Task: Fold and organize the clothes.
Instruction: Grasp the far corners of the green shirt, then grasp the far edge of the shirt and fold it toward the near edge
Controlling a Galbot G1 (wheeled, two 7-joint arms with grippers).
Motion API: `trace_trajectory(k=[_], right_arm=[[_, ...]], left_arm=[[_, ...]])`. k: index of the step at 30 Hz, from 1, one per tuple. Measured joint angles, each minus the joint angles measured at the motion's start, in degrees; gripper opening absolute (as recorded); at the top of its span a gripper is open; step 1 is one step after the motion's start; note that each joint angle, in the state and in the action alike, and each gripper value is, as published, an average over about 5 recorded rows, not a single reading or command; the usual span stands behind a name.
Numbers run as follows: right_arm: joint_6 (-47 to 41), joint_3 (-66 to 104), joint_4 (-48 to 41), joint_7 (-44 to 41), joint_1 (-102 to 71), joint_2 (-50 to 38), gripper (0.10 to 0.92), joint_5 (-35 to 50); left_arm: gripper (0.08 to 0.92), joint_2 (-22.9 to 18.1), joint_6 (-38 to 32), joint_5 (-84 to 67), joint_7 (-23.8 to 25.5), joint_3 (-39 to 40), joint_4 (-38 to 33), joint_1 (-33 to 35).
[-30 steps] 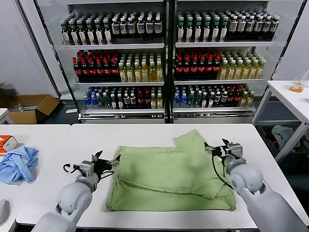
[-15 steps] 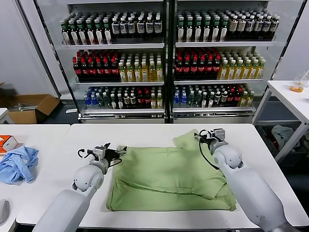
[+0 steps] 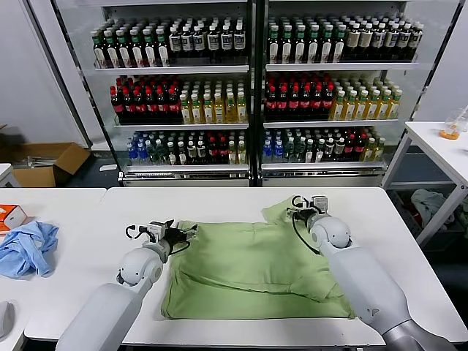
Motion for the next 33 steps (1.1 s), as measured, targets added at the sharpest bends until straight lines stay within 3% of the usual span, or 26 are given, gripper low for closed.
trace_trajectory(k=[20, 23, 33], right_arm=[[0.09, -0.44, -0.57, -2.19, -0.54, -0.09, 0.146, 1.33], [0.31, -0.28, 0.18, -2.4, -0.93, -0.35, 0.106, 1.14], [1.47, 1.68, 6.48, -2.36, -3.72, -2.2, 0.106, 0.56]], left_arm=[[0.145, 0.51, -1.21, -2.53, 1.58, -1.15, -0.92, 2.53], [0.098, 0.78, -1.84, -3.5, 1.68, -1.56, -1.43, 2.99], [0.091, 1.72, -4.42, -6.51, 1.92, -3.21, -4.96, 5.12]])
